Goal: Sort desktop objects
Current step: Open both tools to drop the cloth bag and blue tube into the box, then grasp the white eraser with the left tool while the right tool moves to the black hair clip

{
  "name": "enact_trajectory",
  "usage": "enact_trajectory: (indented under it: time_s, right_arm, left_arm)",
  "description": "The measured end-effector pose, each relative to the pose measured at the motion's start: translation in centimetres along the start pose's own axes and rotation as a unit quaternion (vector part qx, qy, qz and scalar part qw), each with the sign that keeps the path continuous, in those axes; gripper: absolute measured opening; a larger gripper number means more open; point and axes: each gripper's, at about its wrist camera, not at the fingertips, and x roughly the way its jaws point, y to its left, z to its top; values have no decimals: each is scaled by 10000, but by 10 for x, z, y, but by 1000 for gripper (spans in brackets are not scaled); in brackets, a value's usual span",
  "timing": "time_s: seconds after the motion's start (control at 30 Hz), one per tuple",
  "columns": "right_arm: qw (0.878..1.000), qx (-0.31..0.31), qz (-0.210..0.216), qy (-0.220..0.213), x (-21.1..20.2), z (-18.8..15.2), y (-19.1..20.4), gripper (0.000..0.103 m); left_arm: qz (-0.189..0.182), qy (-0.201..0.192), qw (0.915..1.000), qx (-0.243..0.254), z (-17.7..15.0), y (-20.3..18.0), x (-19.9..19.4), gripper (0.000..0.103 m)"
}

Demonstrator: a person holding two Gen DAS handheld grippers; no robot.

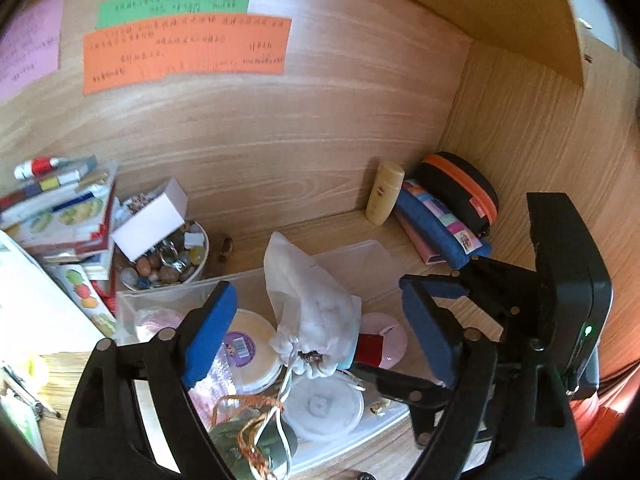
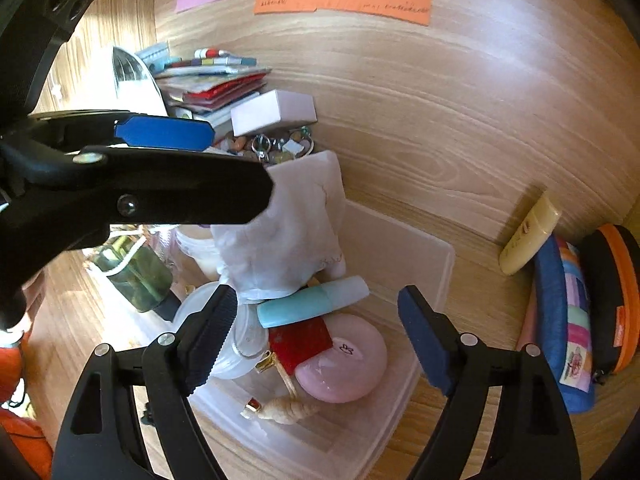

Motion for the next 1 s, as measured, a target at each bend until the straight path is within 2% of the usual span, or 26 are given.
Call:
enact_trajectory:
  time_s: [0.17, 0.23, 0.57, 0.73, 1.0]
  right_arm:
    - [9998, -30, 48, -214, -22, -7, 9, 81]
    - [9995, -132, -2, -300, -32, -11, 15, 81]
    - [9983, -287, -23, -502, -65, -40, 39, 86]
    - [9986, -237, -28, -473, -68, -55, 47, 86]
    - [9992, -155, 31, -358, -65, -75, 61, 86]
  left_arm:
    - [242, -275, 9992, 183, -4, -8, -27, 94]
    - [313, -329, 9988, 196, -7, -10, -36, 99]
    - [719, -485, 9952, 458, -38, -19, -73, 101]
    - [849, -409, 9942, 523, -60, -20, -86, 101]
    - [964, -13, 9939, 529, -104, -16, -87, 101]
